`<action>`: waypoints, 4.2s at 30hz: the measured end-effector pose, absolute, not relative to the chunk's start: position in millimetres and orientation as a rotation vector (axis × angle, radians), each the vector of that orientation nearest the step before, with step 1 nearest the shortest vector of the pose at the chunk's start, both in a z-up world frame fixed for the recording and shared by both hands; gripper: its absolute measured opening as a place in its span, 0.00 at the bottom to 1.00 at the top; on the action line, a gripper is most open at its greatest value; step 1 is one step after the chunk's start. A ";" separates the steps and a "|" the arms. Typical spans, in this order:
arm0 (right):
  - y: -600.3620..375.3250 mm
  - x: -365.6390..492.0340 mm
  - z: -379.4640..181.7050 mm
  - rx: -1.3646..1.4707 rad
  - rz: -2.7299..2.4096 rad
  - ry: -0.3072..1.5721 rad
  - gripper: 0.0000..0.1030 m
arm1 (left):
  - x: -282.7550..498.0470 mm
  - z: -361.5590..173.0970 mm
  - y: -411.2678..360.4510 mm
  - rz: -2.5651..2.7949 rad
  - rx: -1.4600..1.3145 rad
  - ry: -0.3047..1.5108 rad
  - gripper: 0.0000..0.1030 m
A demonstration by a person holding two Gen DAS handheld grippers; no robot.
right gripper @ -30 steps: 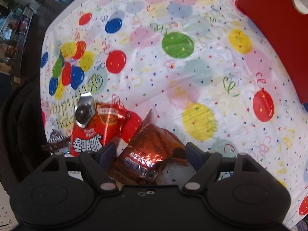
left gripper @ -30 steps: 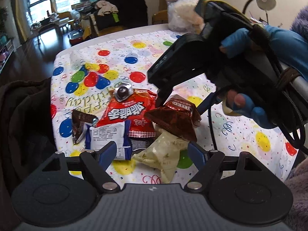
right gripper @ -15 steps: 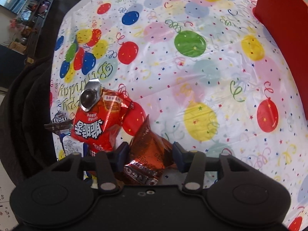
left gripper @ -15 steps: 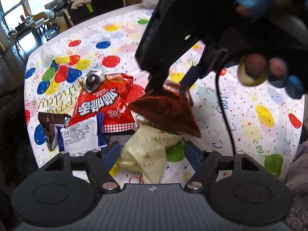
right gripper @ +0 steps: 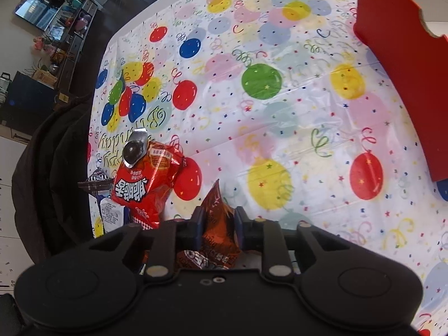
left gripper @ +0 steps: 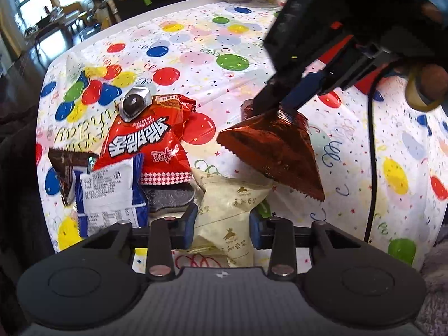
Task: Organize snacks
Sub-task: 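Grasp the brown Oreo bag with the right tool while the left tool grasps the cream packet, then carry the Oreo bag and cream packet over the red box with both tools, then release the cream packet with the left tool while the right tool releases the Oreo bag into the box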
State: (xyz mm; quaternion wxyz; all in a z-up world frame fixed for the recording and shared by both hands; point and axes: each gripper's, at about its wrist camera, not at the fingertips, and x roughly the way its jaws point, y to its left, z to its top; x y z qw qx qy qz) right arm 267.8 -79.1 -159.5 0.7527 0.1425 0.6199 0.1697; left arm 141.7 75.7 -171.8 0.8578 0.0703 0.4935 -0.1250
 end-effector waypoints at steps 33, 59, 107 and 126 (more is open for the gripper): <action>-6.3 220.6 -174.7 -0.431 0.725 1.195 0.84 | 77.4 -157.1 121.0 -0.045 -0.221 1.022 0.30; -111.5 215.6 -100.6 -0.215 0.692 1.047 0.58 | 114.2 -106.5 63.8 -0.071 -0.178 0.955 0.31; -400.0 375.1 -112.4 -0.180 0.463 1.032 0.59 | 351.8 -93.5 -257.1 -0.242 0.114 1.068 0.31; -383.4 377.1 -138.0 -0.295 0.529 1.093 0.63 | 384.3 -117.8 -268.5 -0.156 0.178 1.248 0.31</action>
